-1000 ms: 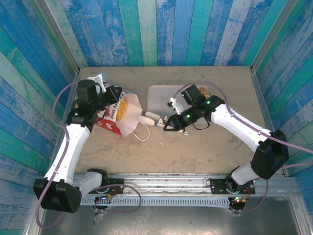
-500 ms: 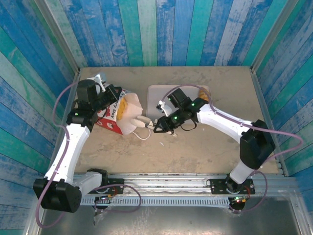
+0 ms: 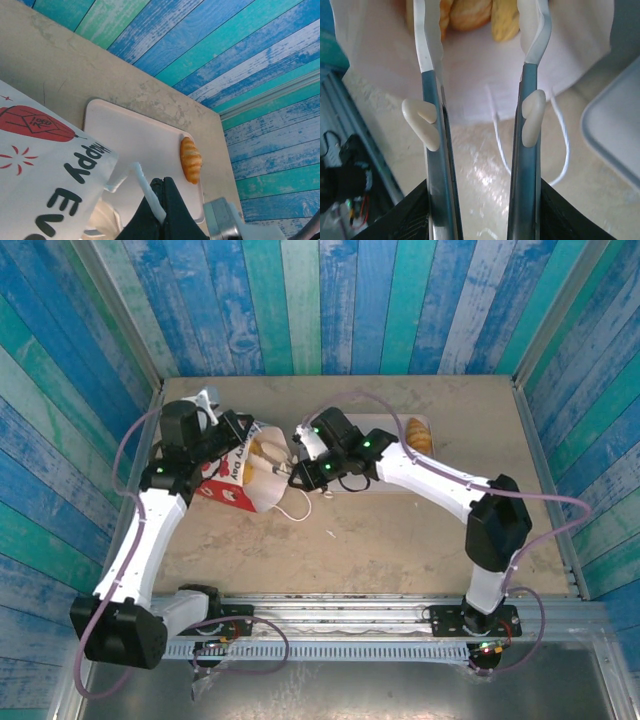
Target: Take the fake bread out of the paper bag
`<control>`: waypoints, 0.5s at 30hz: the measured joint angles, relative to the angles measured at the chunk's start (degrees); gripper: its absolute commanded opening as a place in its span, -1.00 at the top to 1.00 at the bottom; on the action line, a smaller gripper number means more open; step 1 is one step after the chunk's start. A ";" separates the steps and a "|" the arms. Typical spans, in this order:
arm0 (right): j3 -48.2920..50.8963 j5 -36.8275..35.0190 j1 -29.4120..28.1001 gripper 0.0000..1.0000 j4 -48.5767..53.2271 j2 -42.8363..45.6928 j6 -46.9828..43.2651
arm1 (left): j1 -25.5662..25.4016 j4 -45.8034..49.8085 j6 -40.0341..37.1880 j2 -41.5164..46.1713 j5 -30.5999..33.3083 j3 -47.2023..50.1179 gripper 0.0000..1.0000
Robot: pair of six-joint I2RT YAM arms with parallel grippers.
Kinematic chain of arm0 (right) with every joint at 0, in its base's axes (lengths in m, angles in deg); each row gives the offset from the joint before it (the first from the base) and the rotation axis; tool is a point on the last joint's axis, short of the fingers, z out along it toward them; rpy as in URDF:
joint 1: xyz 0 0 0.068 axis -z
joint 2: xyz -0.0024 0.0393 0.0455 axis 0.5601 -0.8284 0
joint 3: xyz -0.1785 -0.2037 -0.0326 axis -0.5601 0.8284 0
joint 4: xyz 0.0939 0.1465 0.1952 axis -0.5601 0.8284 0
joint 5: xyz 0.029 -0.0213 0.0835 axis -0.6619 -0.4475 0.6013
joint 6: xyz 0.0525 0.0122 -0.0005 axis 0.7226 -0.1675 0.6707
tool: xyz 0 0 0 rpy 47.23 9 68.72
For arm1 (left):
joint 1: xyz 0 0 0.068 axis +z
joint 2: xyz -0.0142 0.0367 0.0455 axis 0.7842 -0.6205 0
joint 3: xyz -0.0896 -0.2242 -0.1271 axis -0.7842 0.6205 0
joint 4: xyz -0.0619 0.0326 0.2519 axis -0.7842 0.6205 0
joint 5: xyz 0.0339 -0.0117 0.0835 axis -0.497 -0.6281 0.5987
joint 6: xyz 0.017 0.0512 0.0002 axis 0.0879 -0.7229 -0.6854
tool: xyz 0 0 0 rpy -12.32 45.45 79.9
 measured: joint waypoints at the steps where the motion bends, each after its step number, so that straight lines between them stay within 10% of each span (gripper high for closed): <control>1: -1.25 -0.94 -0.13 0.03 -0.20 -1.22 0.48 | 0.00 -0.09 0.00 -0.59 -0.28 -0.02 1.00; 15: -12.15 -6.16 -0.15 -0.04 -0.46 -12.90 3.54 | 0.00 -2.29 -0.44 -3.13 -3.21 -0.15 1.00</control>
